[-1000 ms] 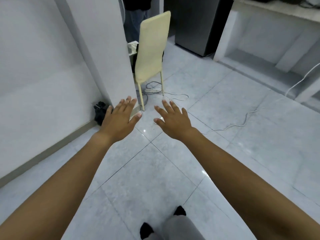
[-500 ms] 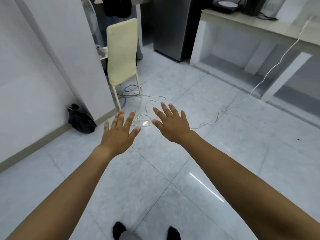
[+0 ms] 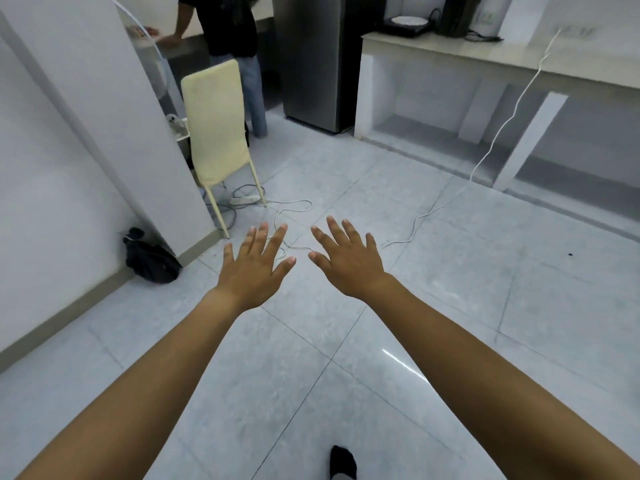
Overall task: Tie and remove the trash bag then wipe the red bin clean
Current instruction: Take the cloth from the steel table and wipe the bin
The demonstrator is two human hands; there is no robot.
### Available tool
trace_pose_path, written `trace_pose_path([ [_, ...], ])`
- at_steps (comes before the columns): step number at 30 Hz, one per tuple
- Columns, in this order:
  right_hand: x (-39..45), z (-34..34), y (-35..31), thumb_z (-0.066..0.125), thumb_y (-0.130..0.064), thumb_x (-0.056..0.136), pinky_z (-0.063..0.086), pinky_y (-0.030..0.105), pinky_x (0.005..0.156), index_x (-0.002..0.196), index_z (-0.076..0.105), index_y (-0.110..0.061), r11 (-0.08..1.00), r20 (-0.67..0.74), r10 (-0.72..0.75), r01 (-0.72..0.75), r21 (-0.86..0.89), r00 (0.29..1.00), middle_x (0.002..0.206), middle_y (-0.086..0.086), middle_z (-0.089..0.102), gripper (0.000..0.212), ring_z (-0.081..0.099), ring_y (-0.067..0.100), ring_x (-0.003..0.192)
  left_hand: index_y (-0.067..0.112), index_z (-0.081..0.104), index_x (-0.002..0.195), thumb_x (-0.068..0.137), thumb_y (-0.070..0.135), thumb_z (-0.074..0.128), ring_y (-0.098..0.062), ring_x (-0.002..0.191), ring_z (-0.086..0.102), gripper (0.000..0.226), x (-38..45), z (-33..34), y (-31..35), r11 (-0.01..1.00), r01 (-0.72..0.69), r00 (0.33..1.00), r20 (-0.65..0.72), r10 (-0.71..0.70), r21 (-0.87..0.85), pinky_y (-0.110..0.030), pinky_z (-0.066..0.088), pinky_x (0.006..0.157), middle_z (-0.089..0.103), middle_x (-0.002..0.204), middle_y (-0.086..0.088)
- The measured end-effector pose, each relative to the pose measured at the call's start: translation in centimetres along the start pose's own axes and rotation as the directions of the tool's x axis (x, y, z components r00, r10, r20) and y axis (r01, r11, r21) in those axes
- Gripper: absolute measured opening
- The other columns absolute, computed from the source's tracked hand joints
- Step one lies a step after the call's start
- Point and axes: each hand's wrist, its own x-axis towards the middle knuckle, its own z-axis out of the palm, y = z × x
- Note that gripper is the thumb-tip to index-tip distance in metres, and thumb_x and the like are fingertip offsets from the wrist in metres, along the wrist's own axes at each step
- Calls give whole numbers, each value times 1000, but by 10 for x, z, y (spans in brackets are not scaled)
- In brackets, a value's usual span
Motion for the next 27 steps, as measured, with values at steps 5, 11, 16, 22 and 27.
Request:
trace_pose_path([
  [5,-58,-10,7,15,-60,99,6,58,116,154,9,-36,996,-20,78,-77,53,997,165,-3,-3,61,-3,24,151,40,-8,153,95,65,14,-22,150,-8,67,-34,-6,30,997,-74,997,-5,74,32,-58,-4,116,-8,164,-3],
  [11,-143,-1,19,15,-60,99,3,58,116,154,7,-37,985,12,152,-153,84,988,164,-3,-4,61,-5,23,151,42,-9,152,92,67,12,-23,151,-5,69,-77,13,75,980,-181,983,9,181,78,-61,-2,114,-8,164,-2],
  [16,-210,0,47,16,-59,99,6,58,117,154,7,-36,973,36,221,-223,65,974,165,-3,-4,61,-3,24,151,43,-10,152,92,68,12,-23,151,-4,69,-110,37,127,962,-268,962,64,264,60,-62,-2,113,-10,164,-2],
  [22,-277,-9,96,16,-59,99,5,58,117,155,8,-35,952,8,300,-300,55,954,165,-2,-4,60,-2,23,151,44,-11,151,92,69,12,-23,151,-5,68,-135,55,199,937,-345,936,95,339,56,-61,-3,113,-11,164,-2],
  [27,-351,-12,140,15,-59,99,3,58,118,154,6,-36,939,30,337,-338,57,941,164,-3,-5,60,-4,23,151,44,-11,151,92,69,12,-22,151,-5,68,-165,66,262,932,-358,930,104,351,56,-62,-2,113,-10,164,-2],
])
